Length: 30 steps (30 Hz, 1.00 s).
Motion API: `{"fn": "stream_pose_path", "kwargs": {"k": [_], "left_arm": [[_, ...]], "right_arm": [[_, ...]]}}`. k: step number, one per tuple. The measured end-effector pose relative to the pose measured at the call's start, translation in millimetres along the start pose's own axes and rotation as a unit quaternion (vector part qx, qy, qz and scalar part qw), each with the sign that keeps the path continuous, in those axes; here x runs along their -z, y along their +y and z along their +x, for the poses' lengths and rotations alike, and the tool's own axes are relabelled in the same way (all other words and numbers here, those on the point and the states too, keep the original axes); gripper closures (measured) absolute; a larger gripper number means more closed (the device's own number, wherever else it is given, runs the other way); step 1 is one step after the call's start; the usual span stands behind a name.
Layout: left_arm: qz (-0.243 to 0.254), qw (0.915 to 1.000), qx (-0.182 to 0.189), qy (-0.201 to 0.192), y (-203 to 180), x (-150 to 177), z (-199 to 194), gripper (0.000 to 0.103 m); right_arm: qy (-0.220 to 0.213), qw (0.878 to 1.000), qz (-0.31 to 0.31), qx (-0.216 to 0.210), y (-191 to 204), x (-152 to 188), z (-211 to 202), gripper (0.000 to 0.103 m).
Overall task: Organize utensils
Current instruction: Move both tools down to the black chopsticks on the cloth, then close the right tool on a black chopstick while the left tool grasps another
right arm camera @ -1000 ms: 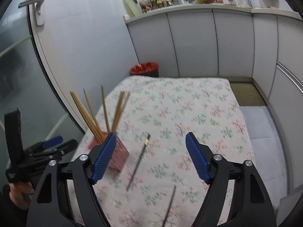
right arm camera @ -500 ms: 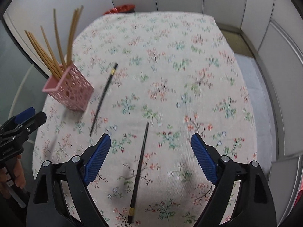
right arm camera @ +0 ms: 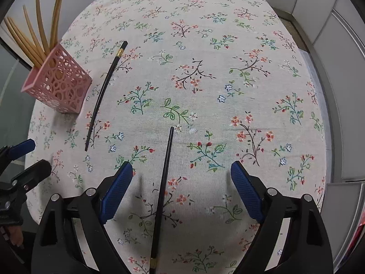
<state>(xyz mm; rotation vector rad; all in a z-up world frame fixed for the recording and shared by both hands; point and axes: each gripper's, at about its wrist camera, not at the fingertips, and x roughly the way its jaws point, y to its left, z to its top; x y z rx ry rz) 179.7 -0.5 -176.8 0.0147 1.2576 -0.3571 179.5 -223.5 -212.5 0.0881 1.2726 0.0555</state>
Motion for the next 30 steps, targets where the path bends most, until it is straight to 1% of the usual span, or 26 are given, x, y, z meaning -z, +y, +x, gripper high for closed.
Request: {"fn": "stream_pose_path", "kwargs": {"k": [2,3,4,8,9,10,11,12,13,15,17,19,23,25,27,28,30], "left_arm": [[-0.002,1.0,0.003,0.004,1,0,2,0.012],[-0.003,1.0,0.003,0.006,0,0,3,0.017],[-0.003,1.0,0.003,0.008,0,0,4,0.02],[-0.009,0.9997,0.011,0.018,1,0,7,0.039],[-0.01,0.9997,0.014,0.02,1,0,7,0.044],[-0.008,0.9995,0.02,0.023,-1,0,8,0.047],[-0.005,0.9994,0.023,0.025,-2,-1,10,0.052],[-0.003,0.9993,0.027,0.027,-5,-1,11,0.056],[-0.001,0.9991,0.031,0.029,-7,-2,13,0.057],[0.0,0.9989,0.035,0.032,-11,-3,16,0.063],[0.004,0.9989,0.033,0.034,-16,-6,22,0.066],[0.007,0.9991,0.026,0.034,-19,-8,28,0.07],[0.008,0.9994,0.008,0.033,-25,-15,42,0.077],[0.009,0.9994,-0.006,0.031,-27,-18,49,0.079],[0.008,0.9993,-0.017,0.033,-27,-20,56,0.086],[0.01,0.9993,-0.025,0.026,-28,-21,56,0.087],[0.011,0.9992,-0.027,0.026,-28,-22,57,0.091]], "right_arm": [[0.0,1.0,-0.01,0.01,5,-4,5,0.023],[0.0,1.0,-0.013,0.016,7,-6,9,0.027],[0.002,1.0,-0.014,0.021,8,-9,13,0.031],[0.003,1.0,-0.012,0.022,9,-14,21,0.043],[-0.003,0.999,-0.016,0.029,10,-15,21,0.055],[-0.006,0.999,-0.023,0.038,11,-16,20,0.07],[-0.013,0.998,-0.035,0.044,14,-17,20,0.078],[-0.015,0.998,-0.041,0.034,15,-18,20,0.09],[-0.014,0.998,-0.046,0.029,16,-19,20,0.097],[-0.013,0.998,-0.047,0.025,16,-20,20,0.098],[-0.01,0.999,-0.037,0.015,14,-22,20,0.1],[-0.007,1.0,-0.02,0.006,6,-23,18,0.1],[-0.016,1.0,0.004,-0.004,-9,-24,10,0.1],[-0.019,1.0,0.009,-0.009,-11,-22,4,0.1],[-0.022,1.0,0.013,-0.014,-15,-20,-1,0.1],[-0.022,1.0,0.014,-0.016,-17,-19,-3,0.1],[-0.023,0.999,0.015,-0.02,-18,-14,-6,0.1]]}}
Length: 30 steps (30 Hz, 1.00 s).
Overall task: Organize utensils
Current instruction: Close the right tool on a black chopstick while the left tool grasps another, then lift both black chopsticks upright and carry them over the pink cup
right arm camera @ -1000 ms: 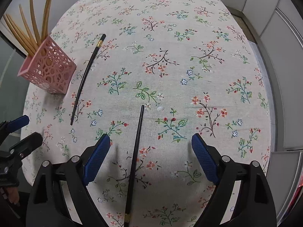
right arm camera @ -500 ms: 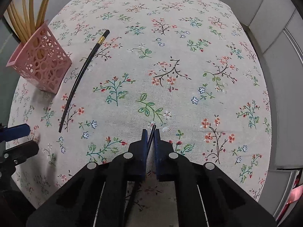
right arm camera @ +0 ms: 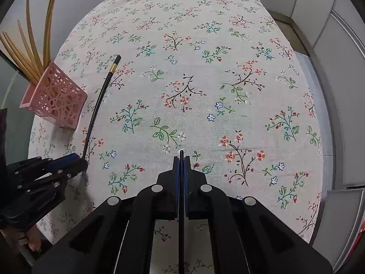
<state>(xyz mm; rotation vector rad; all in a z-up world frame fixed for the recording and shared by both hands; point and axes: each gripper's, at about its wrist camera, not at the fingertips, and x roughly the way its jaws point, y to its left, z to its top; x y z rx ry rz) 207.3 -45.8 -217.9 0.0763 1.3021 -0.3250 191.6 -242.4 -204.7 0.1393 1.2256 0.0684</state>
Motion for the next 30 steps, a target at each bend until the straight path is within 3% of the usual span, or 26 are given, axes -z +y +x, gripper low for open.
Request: {"fn": "stream_pose_path", "kwargs": {"k": [2,8,14,19,23,30], "left_arm": [[0.0,1.0,-0.005,0.0,-1,-1,1,0.099],[0.022,0.9996,-0.015,-0.01,-4,0,-10,0.1],[0.062,0.9923,-0.038,-0.101,-10,15,-67,0.1],[0.079,0.9758,-0.042,-0.199,-13,27,-121,0.1],[0.089,0.9619,-0.037,-0.256,-18,31,-151,0.101],[0.075,0.9468,-0.028,-0.312,-18,29,-178,0.103]], "right_arm": [[-0.002,1.0,-0.001,-0.002,-3,4,-5,0.1],[-0.01,1.0,0.007,-0.014,-6,4,-13,0.1],[-0.049,0.998,0.014,-0.034,-10,4,-44,0.1],[-0.098,0.995,0.006,-0.036,-8,5,-76,0.1],[-0.139,0.99,-0.004,-0.031,-4,9,-103,0.1],[-0.192,0.981,-0.028,-0.02,2,16,-137,0.1]]}}
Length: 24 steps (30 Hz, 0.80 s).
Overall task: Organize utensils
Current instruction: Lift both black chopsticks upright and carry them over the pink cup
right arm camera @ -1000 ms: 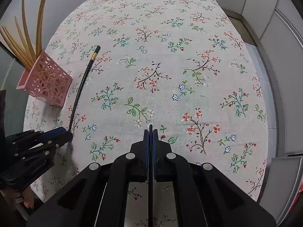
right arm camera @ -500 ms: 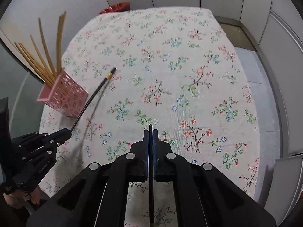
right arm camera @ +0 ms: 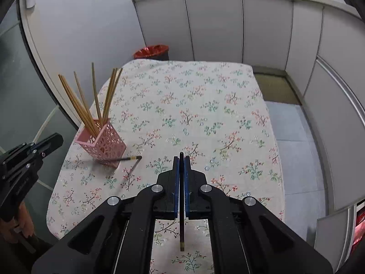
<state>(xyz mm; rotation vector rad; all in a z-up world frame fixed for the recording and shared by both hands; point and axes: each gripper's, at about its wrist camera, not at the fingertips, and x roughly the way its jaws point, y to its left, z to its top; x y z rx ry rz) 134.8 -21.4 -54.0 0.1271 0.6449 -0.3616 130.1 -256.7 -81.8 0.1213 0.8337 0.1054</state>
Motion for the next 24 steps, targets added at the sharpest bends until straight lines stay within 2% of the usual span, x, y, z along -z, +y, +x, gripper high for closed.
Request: {"fn": "stream_pose_path", "kwargs": {"k": [3,5,6,9,10,11,12,13,16,18,21,23,24], "left_arm": [[0.002,1.0,0.006,0.004,2,-4,-1,0.103],[0.003,0.9977,0.034,0.059,5,-3,11,0.103],[-0.012,0.9962,0.036,0.078,9,3,18,0.103],[-0.024,0.9853,0.064,0.156,9,21,43,0.1],[-0.029,0.9804,0.069,0.182,9,29,52,0.093],[-0.031,0.976,0.075,0.202,8,35,57,0.069],[-0.035,0.9691,0.083,0.23,7,43,66,0.056],[-0.04,0.965,0.088,0.244,8,49,71,0.056],[-0.038,0.9459,0.088,0.31,6,74,92,0.06],[-0.029,0.9343,0.079,0.346,3,88,101,0.077],[-0.019,0.9174,0.072,0.391,-1,108,114,0.087],[-0.009,0.9123,0.067,0.404,-3,118,118,0.088],[0.0,0.9163,0.063,0.395,-6,119,116,0.089]], "right_arm": [[-0.021,1.0,-0.003,0.004,1,-5,-9,0.1],[-0.032,0.999,-0.007,0.004,2,-8,-11,0.1],[-0.033,0.999,-0.008,0.004,3,-8,-13,0.1],[-0.031,0.999,-0.01,0.003,5,-9,-11,0.1],[-0.033,0.999,-0.013,0.005,5,-8,-10,0.1],[-0.034,0.999,-0.016,0.007,6,-8,-10,0.1],[-0.034,0.999,-0.016,0.007,5,-8,-10,0.1],[-0.033,0.999,-0.013,0.006,4,-8,-11,0.1],[-0.029,1.0,-0.004,0.001,-1,-9,-11,0.1],[-0.028,1.0,0.004,-0.001,-6,-10,-10,0.1],[-0.027,1.0,0.008,-0.003,-9,-10,-10,0.1],[-0.026,1.0,0.007,-0.004,-9,-10,-10,0.1],[-0.026,1.0,0.005,-0.004,-9,-10,-10,0.1]]}}
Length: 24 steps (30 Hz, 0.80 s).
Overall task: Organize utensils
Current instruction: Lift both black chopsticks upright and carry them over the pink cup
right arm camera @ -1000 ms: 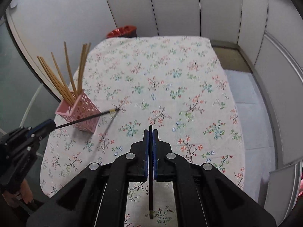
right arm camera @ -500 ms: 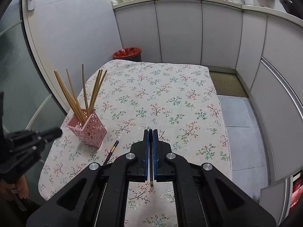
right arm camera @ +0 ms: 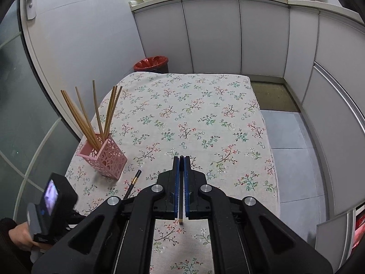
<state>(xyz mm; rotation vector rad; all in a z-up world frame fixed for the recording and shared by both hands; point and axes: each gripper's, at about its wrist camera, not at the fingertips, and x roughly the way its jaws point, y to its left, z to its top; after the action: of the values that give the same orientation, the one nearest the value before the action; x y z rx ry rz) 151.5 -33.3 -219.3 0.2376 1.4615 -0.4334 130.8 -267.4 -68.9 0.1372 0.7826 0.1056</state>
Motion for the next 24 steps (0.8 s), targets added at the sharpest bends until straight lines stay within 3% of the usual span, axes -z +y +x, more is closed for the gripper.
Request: {"fn": "stream_pose_path", "kwargs": {"k": [4,6,10,15,19,24], "left_arm": [[0.016,0.9993,-0.033,-0.008,-6,8,2,0.098],[0.002,0.9994,-0.031,-0.011,-5,10,1,0.099],[0.016,0.9947,-0.054,-0.086,-11,15,-25,0.099],[0.018,0.9771,-0.06,-0.203,-17,23,-81,0.099],[0.021,0.9563,-0.064,-0.284,-22,22,-122,0.099],[0.017,0.9379,-0.081,-0.337,-26,18,-139,0.099]], "right_arm": [[-0.001,1.0,-0.001,0.0,0,1,-2,0.1],[-0.001,1.0,0.0,0.001,0,1,-1,0.1],[-0.002,1.0,0.005,0.002,-2,1,-2,0.1],[-0.006,1.0,0.009,0.005,-5,1,-4,0.1],[-0.009,1.0,0.014,0.007,-7,1,-4,0.1],[-0.014,1.0,0.014,0.009,-5,1,-6,0.1]]}}
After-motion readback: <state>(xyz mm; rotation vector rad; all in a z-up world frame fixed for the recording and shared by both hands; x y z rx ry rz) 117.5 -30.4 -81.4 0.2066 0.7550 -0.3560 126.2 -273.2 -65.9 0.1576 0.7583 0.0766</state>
